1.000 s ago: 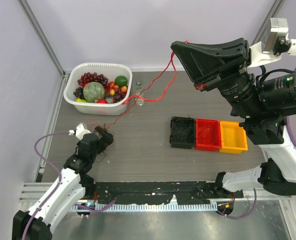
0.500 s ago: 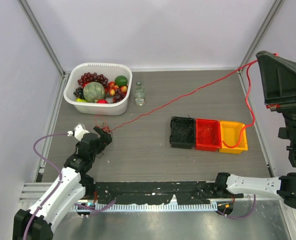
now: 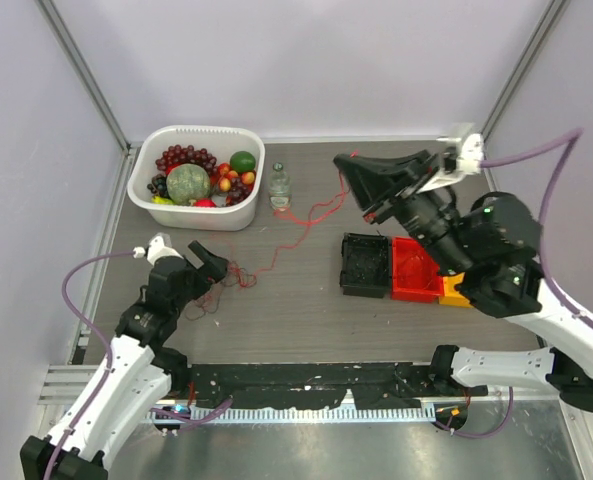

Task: Untangle the cables

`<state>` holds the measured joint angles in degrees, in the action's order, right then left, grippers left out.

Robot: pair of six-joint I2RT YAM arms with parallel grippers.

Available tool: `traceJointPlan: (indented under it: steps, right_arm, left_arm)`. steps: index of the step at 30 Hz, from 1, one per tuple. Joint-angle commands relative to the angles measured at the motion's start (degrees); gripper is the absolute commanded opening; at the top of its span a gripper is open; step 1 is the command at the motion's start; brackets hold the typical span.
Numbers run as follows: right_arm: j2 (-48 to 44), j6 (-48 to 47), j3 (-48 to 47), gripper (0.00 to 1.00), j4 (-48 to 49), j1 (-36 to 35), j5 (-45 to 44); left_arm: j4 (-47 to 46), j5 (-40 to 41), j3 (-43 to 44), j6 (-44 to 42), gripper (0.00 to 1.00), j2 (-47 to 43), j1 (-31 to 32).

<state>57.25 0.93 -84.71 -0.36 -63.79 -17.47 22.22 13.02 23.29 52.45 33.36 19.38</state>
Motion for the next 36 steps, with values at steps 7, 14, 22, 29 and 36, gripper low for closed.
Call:
traceJointPlan:
  steps: [7,14,22,29,36]
  right_arm:
    - [11.1,9.2,19.2,0.0,-10.0,-0.2,6.0]
    - [14.6,13.8,31.9,0.01,-9.6,-0.5,13.9]
    - [18.5,14.5,31.9,0.38,-19.0,-0.5,8.2]
    - [18.3,15.4,23.0,0.55,-28.6,-1.4,0.3]
    - [25.6,13.6,20.3,0.58,-15.4,-1.3,8.6]
  left_arm:
    - [18.4,-12.8,21.2,-1.5,0.97,7.6,-0.4]
    - [12.5,-16.2,18.6,-5.5,0.88,4.5,-0.4]
    - [6.1,-25.8,15.6,-6.0,0.82,13.4,-0.4]
    - [6.7,-21.8,14.4,-4.3,0.81,10.4,-0.4]
    - [9.1,-14.2,11.6,-0.7,0.89,-1.0,-0.4]
